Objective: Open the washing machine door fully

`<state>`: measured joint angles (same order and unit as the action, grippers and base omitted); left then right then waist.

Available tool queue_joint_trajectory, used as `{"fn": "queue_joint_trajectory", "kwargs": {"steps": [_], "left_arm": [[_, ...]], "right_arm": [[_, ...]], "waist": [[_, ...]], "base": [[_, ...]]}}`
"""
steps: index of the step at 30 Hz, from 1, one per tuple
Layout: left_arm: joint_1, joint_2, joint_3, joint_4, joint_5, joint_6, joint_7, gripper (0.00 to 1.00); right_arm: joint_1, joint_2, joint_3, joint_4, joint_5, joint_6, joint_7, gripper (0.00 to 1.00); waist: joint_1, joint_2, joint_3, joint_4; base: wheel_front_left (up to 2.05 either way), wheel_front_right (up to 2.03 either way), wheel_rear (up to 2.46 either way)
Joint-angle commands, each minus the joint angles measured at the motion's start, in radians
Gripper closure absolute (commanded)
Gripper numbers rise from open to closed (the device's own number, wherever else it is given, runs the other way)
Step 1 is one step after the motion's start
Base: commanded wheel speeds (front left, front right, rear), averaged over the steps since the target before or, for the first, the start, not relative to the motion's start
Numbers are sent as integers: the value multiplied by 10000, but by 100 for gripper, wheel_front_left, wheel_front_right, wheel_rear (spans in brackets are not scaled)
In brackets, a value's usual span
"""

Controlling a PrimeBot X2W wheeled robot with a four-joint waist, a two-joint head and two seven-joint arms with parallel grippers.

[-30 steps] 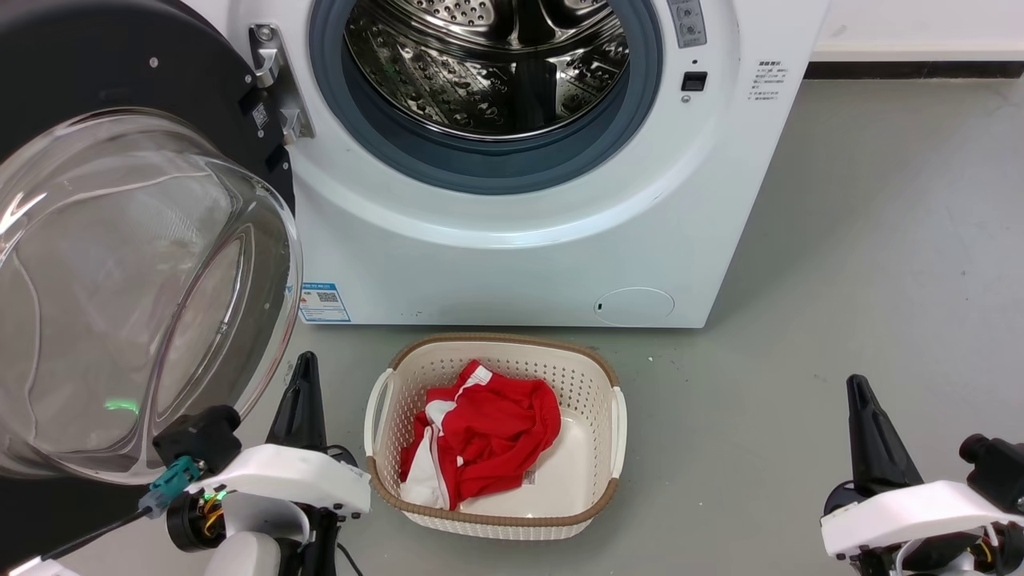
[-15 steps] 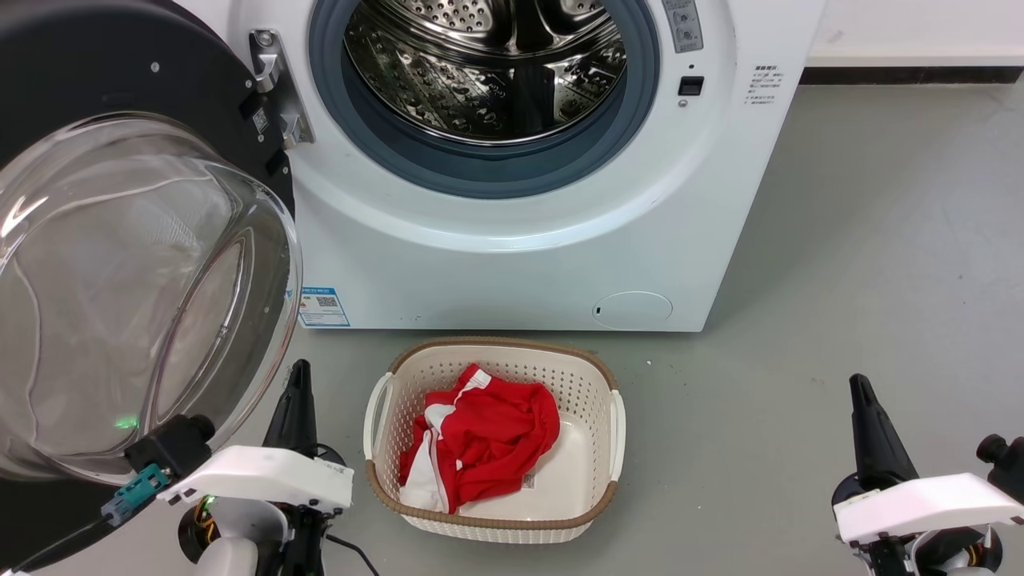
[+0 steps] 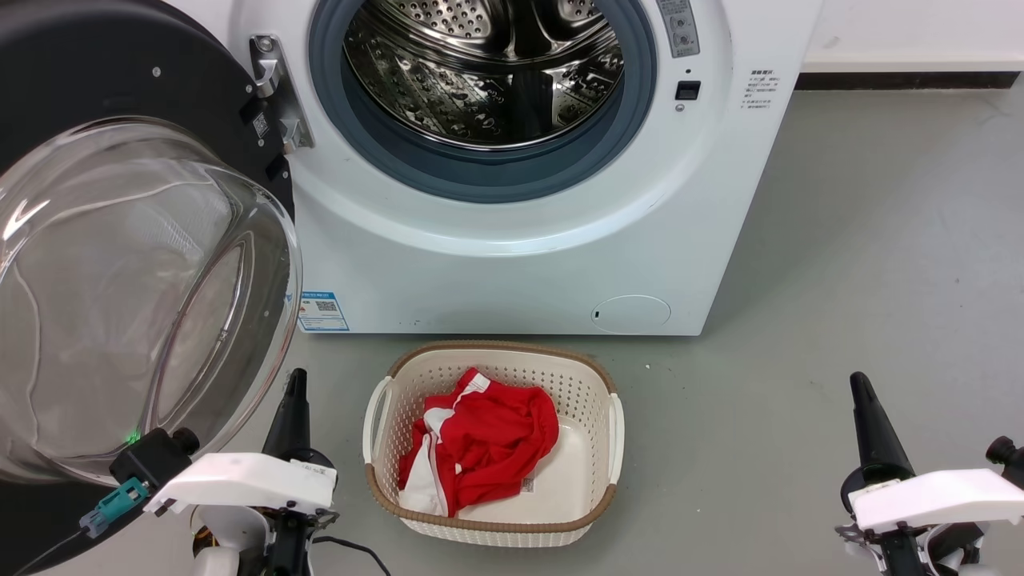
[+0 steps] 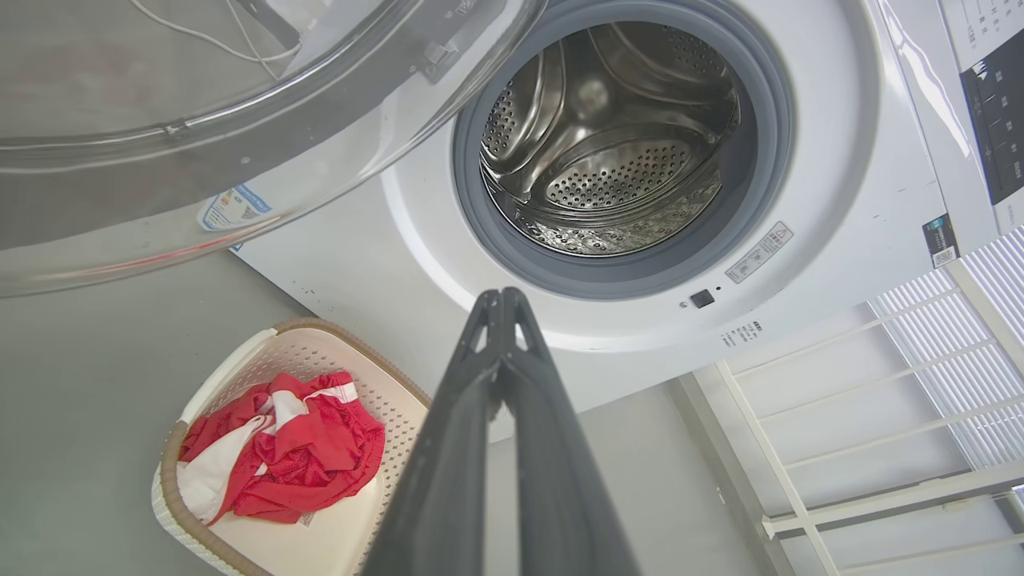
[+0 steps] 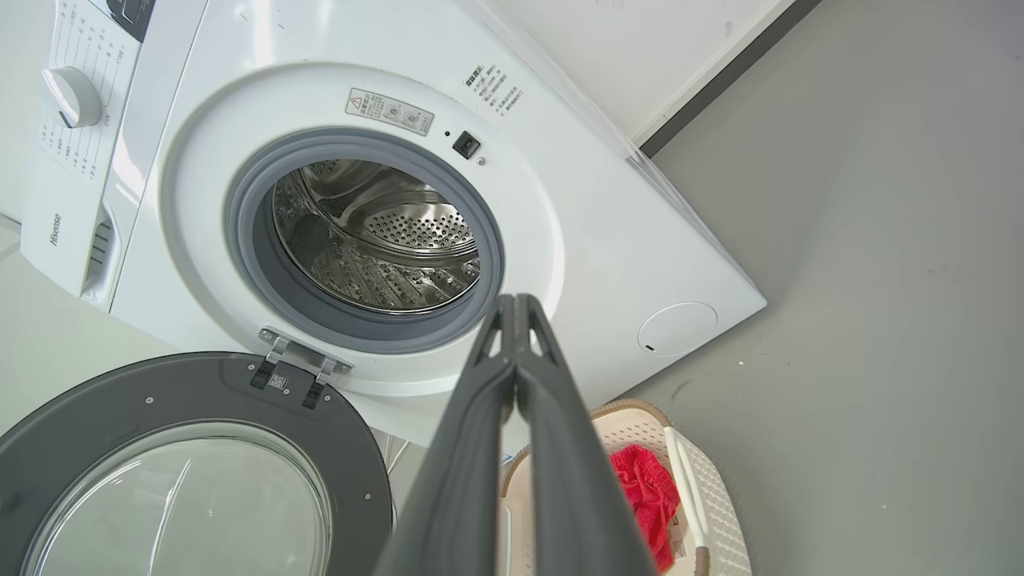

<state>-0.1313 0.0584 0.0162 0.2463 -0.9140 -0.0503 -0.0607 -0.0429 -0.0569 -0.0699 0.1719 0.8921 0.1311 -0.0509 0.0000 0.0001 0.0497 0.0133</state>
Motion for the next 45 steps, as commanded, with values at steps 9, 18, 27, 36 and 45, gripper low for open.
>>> {"fn": "queue_joint_trajectory", "kwargs": {"steps": [9, 18, 27, 36, 45], "left_arm": [[-32, 2, 210, -116, -1231, -168, 310, 100], [16, -13, 355, -102, -2207, -289, 561, 100], [69, -28, 469, -88, -3107, -402, 782, 100], [106, -37, 587, -74, -3937, -496, 1005, 100], [149, -50, 701, -59, -4715, -575, 1198, 100]], "right_arm": [[-312, -71, -60, 57, 1309, -2, 268, 100], [-380, -71, -100, 168, 2337, -3, 487, 100], [-463, -67, -140, 277, 3272, -3, 685, 100], [-502, -61, -178, 375, 4143, -4, 871, 100], [-547, -53, -223, 461, 4949, -3, 1051, 100]], "waist": [[0, -1, -57, -16], [0, -1, -111, -32], [0, -1, -166, -47], [0, -1, -220, -63], [0, -1, -275, -78]], "base": [[0, 0, 0], [0, 0, 0], [0, 0, 0], [0, 0, 0], [0, 0, 0]]}}
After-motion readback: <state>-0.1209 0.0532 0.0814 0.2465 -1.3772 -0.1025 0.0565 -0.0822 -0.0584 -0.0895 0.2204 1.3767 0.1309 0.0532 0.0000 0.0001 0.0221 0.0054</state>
